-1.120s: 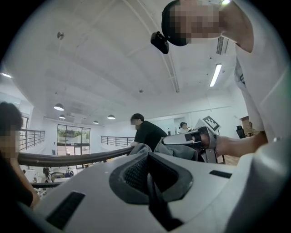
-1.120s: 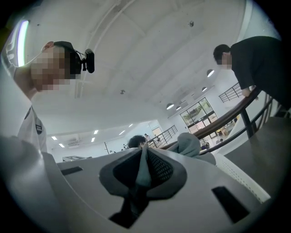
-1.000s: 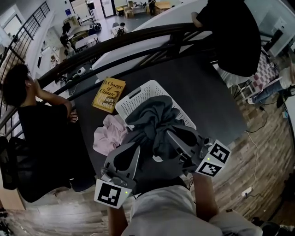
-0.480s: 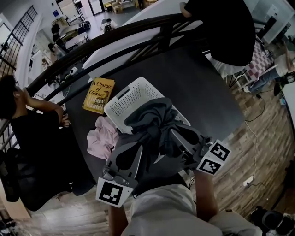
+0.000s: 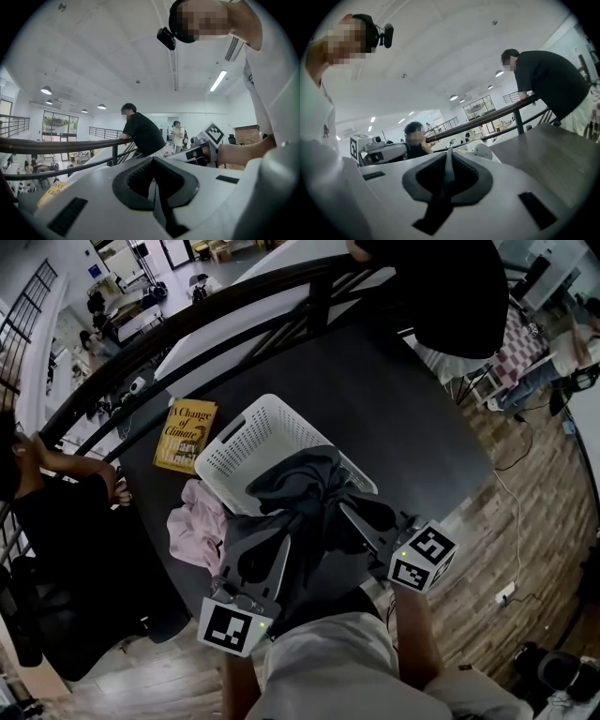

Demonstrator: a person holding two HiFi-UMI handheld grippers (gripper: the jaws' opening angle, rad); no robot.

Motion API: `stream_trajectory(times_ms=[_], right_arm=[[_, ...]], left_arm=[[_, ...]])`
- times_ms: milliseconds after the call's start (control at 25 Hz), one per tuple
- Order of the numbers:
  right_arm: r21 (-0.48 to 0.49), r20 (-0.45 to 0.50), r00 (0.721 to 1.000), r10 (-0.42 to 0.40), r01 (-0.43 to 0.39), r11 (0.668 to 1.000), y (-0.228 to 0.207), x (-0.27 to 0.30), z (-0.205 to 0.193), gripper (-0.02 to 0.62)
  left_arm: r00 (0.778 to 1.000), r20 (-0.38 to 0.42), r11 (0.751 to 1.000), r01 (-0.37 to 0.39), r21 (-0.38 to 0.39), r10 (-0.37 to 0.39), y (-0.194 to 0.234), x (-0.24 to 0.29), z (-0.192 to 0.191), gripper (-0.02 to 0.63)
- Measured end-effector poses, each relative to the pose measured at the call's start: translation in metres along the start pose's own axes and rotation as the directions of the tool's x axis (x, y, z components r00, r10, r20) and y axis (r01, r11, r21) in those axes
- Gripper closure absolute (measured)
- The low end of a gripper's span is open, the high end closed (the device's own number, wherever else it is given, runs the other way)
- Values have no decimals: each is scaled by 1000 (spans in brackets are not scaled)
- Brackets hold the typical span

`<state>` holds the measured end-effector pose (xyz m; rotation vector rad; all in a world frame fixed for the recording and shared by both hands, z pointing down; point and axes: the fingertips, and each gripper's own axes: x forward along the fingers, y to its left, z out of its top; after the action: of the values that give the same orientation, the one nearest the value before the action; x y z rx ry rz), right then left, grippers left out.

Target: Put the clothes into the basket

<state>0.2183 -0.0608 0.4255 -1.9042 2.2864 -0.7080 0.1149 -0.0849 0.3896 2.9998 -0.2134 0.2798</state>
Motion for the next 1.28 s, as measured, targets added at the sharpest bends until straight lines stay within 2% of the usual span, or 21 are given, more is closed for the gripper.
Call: stream_trajectory(times_ms=[440, 640, 840, 1120, 1280], right_arm=[[-185, -193, 977, -86, 50, 981, -12, 6, -30, 549], [-255, -231, 965, -123, 62, 965, -15, 6, -38, 549], [-354, -271, 948, -167, 63, 933, -15, 5, -45, 549], [-412, -282, 950, -136, 9, 911, -5, 5, -47, 546], [-418, -279, 954, -113, -15, 908, 0, 5, -50, 490]], left_arm=[[999, -36, 1000, 3, -11, -3, -1, 9, -13, 604], [998, -56, 1000, 10, 5, -10, -4, 15, -16, 604], [995, -91, 999, 31, 38, -28, -9, 21, -22, 604], [992, -119, 998, 41, 50, -35, -13, 25, -23, 604], [993, -117, 998, 39, 47, -33, -12, 23, -26, 604]])
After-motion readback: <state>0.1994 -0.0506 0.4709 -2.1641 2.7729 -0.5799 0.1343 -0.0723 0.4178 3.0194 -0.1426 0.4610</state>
